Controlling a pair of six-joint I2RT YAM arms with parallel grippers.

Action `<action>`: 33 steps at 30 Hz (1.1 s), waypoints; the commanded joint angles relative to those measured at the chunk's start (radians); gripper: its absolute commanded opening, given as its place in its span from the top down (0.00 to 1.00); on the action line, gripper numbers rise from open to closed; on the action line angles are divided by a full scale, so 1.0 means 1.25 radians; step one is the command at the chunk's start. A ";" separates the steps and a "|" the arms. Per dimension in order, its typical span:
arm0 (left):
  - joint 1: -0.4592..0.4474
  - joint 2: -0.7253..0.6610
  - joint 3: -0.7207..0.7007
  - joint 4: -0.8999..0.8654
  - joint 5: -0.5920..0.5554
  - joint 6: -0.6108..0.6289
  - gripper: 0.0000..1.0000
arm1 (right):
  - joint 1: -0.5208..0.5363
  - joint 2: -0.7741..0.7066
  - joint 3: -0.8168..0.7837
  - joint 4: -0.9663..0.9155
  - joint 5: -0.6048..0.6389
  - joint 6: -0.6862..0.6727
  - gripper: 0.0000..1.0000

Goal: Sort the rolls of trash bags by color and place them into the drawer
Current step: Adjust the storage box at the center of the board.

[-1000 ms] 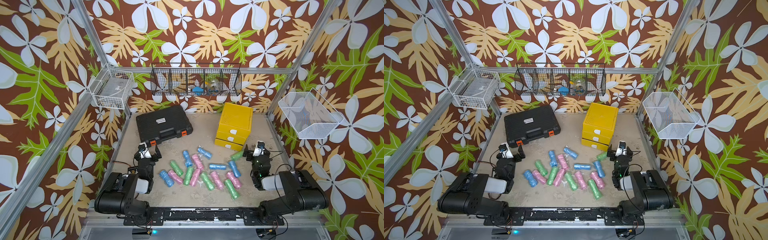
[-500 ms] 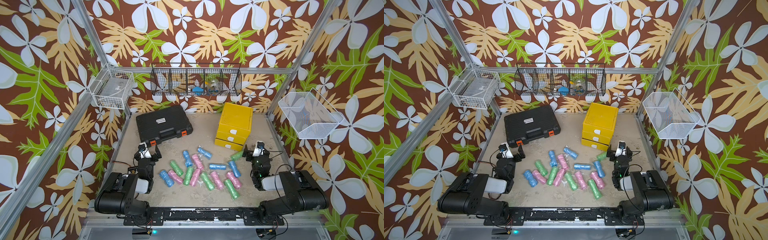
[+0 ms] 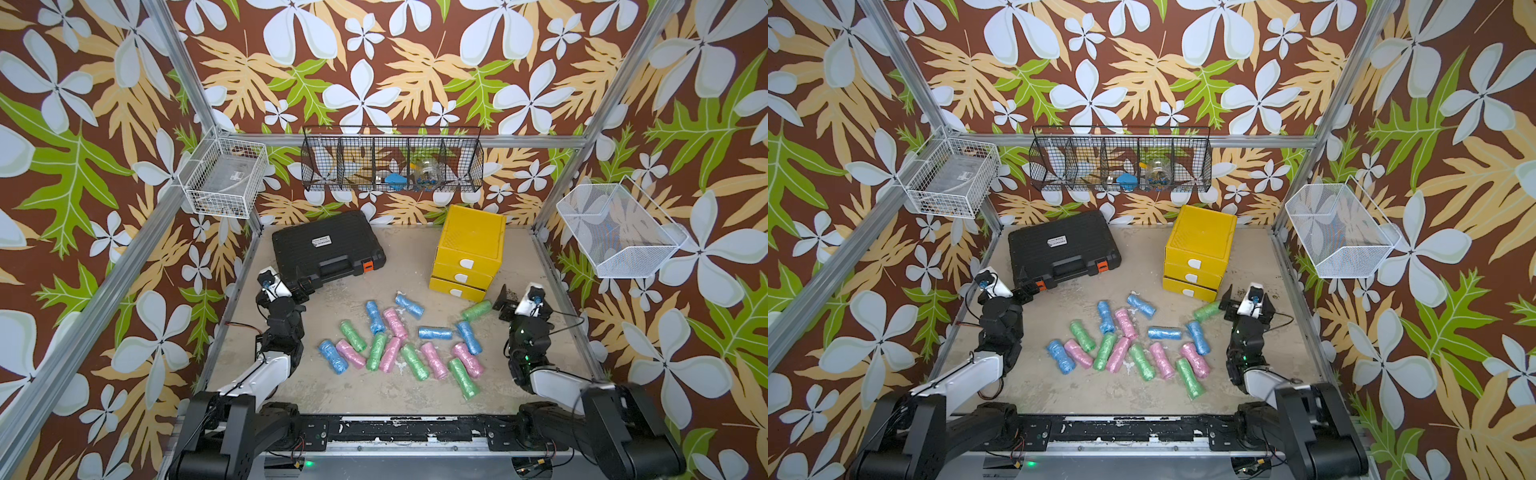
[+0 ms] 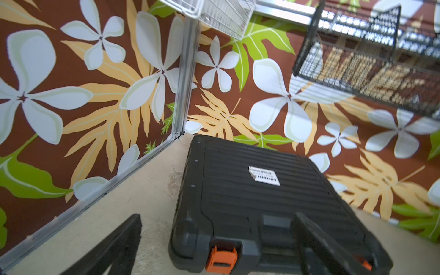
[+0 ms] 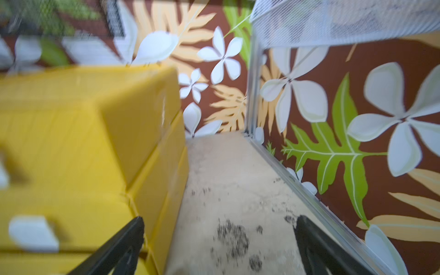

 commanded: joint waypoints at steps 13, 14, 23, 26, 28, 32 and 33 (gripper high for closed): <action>-0.130 -0.131 0.119 -0.265 0.573 -0.464 0.49 | -0.064 0.059 0.512 -0.733 -0.301 0.288 0.21; -0.144 -0.136 0.119 -0.265 0.569 -0.469 0.49 | -0.064 0.074 0.523 -0.744 -0.286 0.291 0.23; -0.238 -0.097 0.113 -0.242 0.556 -0.489 0.50 | -0.093 0.101 0.531 -0.762 -0.242 0.287 0.47; -0.256 -0.060 0.119 -0.218 0.572 -0.501 0.51 | -0.093 0.131 0.535 -0.771 -0.264 0.281 0.60; -0.270 -0.037 0.126 -0.206 0.578 -0.505 0.51 | -0.092 0.149 0.530 -0.770 -0.283 0.283 0.62; -0.295 -0.001 0.150 -0.187 0.581 -0.515 0.49 | -0.092 0.164 0.507 -0.738 -0.337 0.293 0.59; -0.299 0.009 0.157 -0.187 0.581 -0.521 0.47 | -0.093 0.168 0.504 -0.733 -0.356 0.298 0.58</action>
